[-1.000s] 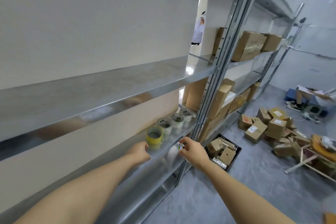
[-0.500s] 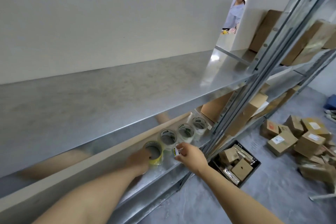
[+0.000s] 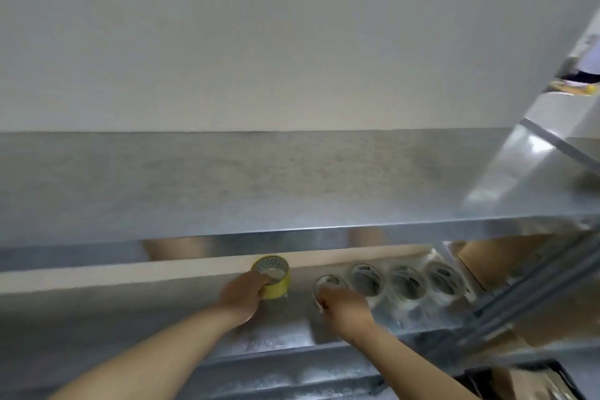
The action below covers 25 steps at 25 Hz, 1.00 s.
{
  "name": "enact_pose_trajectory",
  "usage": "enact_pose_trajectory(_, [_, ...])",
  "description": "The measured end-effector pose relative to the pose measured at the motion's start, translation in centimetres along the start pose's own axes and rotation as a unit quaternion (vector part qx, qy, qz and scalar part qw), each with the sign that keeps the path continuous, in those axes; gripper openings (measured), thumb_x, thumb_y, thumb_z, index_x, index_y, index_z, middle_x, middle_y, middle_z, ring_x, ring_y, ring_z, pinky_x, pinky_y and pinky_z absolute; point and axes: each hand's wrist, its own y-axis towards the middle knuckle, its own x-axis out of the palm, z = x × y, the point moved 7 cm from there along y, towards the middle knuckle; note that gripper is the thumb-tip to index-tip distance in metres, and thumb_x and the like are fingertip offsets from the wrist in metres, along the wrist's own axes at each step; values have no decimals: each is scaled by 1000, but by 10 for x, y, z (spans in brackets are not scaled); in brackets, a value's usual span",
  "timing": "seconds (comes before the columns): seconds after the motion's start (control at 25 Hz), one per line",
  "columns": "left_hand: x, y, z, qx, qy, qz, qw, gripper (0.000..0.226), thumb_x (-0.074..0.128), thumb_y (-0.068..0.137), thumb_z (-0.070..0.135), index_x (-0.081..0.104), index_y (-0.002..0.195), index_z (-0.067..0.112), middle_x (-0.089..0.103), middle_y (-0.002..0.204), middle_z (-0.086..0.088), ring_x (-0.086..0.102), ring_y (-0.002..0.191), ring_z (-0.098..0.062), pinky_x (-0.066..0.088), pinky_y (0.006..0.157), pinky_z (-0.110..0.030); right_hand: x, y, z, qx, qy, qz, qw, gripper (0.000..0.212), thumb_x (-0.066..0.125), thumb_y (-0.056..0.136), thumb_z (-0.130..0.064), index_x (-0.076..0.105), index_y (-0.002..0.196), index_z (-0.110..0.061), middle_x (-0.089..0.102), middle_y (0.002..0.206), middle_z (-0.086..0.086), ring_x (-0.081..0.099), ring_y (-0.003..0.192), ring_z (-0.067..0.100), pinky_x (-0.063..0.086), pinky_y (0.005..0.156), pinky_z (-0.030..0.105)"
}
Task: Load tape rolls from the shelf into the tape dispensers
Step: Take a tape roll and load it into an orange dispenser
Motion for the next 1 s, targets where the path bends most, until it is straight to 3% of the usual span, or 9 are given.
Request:
enact_pose_trajectory(0.12, [-13, -31, -22, -61, -20, 34, 997, 36, 44, 98, 22, 57, 131, 24, 53, 143, -4, 51, 129, -25, 39, 107, -30, 14, 12, -18, -51, -54, -18, 997, 6, 46, 86, -12, 51, 87, -15, 58, 90, 10, 53, 77, 28, 36, 66, 33])
enact_pose_trajectory(0.24, [-23, -64, -36, -107, -11, 60, 992, 36, 47, 96, 18, 57, 131, 21, 55, 140, -6, 52, 128, -27, 42, 108, -34, 32, 16, -20, -96, -70, -7, 993, 23, 46, 88, -25, 57, 107, -17, 65, 108, 7, 63, 96, 32, 34, 67, 32])
enact_pose_trajectory(0.36, [-32, -102, -52, -145, -17, 93, 985, 37, 51, 92, 27, 59, 128, 27, 58, 139, -8, 55, 126, -29, 46, 104, -34, 40, 20, -15, -123, -52, -2, 991, 19, 45, 84, -31, 56, 96, -22, 67, 97, 3, 64, 83, 29, 38, 62, 31])
enact_pose_trajectory(0.44, [-37, -131, -63, -171, -27, 110, 979, 36, 54, 89, 24, 62, 124, 26, 62, 133, -7, 57, 124, -29, 48, 101, -34, 38, 23, -18, -139, -38, -3, 990, 6, 43, 86, -28, 47, 84, -24, 59, 84, -1, 54, 71, 26, 41, 62, 32])
enact_pose_trajectory(0.56, [-37, -180, -88, -224, -38, 122, 966, 24, 54, 85, 25, 64, 106, 24, 70, 114, -7, 62, 113, -29, 52, 91, -36, 33, 23, -28, -160, -18, 16, 987, 12, 41, 91, -26, 39, 79, -24, 47, 78, -3, 45, 67, 25, 34, 60, 32])
enact_pose_trajectory(0.72, [-36, -234, -124, -281, -44, 135, 949, 16, 56, 83, 27, 62, 98, 23, 70, 104, -4, 64, 105, -26, 52, 86, -34, 44, 23, -37, -169, -30, -5, 985, 5, 50, 84, -24, 47, 88, -22, 53, 88, 2, 52, 78, 27, 36, 63, 31])
enact_pose_trajectory(0.84, [-45, -260, -146, -300, -55, 153, 940, 7, 57, 81, 22, 61, 87, 19, 66, 89, -4, 64, 98, -29, 50, 80, -34, 35, 28, -60, -207, -71, 44, 975, 28, 65, 74, -36, 55, 93, -19, 61, 91, 0, 64, 84, 25, 46, 60, 33])
enact_pose_trajectory(1.0, [-67, -289, -176, -327, -64, 185, 924, 8, 57, 84, 22, 61, 87, 17, 62, 86, -1, 63, 95, -27, 49, 78, -32, 11, 29, -152, -263, -57, 46, 962, 32, 50, 84, -37, 52, 113, -23, 60, 111, -1, 61, 101, 24, 48, 74, 34])
